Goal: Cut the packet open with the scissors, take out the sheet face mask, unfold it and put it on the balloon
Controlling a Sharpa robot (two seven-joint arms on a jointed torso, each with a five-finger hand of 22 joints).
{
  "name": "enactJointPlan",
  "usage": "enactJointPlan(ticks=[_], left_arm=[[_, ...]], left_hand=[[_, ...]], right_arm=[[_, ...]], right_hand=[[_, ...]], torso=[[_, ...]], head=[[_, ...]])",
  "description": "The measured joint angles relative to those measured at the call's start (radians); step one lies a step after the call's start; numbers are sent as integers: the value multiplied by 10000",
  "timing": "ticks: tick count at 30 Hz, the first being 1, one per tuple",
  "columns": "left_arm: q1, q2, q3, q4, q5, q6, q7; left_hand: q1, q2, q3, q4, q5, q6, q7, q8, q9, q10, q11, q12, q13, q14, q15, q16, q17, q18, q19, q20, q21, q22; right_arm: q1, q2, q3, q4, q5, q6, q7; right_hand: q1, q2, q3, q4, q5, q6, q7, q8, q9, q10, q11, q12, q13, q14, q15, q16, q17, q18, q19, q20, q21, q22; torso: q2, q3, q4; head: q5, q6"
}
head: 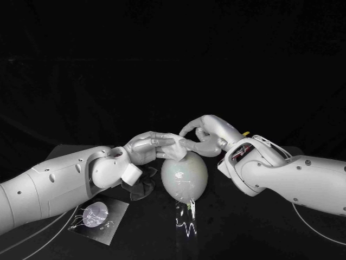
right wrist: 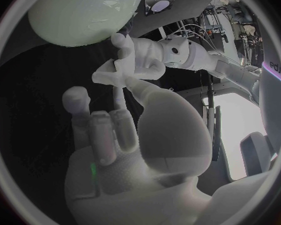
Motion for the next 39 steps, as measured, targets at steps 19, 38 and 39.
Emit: enactJointPlan(ticks=[19, 38, 39], left_arm=[[-11, 11, -14, 75, -420, -113, -29], [-10, -1, -12, 87, -522, -161, -29], [-10, 1, -12, 91, -536, -167, -27]], left_hand=[[57, 55, -37, 18, -2, 72, 3, 41, 29, 116, -23, -1, 2, 108, -31, 2, 11, -8, 35, -37, 52, 23], [57, 54, -64, 44, -2, 102, 33, 90, 30, 153, -61, -1, 3, 158, -51, 1, 17, -15, 35, -37, 52, 32], [58, 55, -64, 44, -2, 102, 33, 90, 30, 153, -60, -1, 3, 158, -51, 1, 17, -15, 38, -34, 51, 33]], right_arm=[[13, -45, 16, -42, 472, 88, 346], [6, -141, 14, -26, 941, -80, 345], [6, -134, 14, -23, 1046, -111, 359]], right_hand=[[669, 653, 880, -521, -705, 146, -150, 434, 282, 21, -156, 448, 6, 8, -166, 137, 2, -22, 413, -234, 590, 8], [-318, 281, 800, 158, -685, -141, -47, 733, 574, 32, -229, 525, 2, 23, -251, 135, 4, -88, 599, -284, 751, 0], [-713, 177, 560, 416, -606, -359, 26, 582, 566, 8, -129, 480, 3, 24, -171, 146, 5, -88, 547, -233, 712, 0]], torso=[[-1, 1, -6], [3, -1, -4], [2, -2, -4]], head=[[-12, -1], [-8, -5], [-7, -4]])
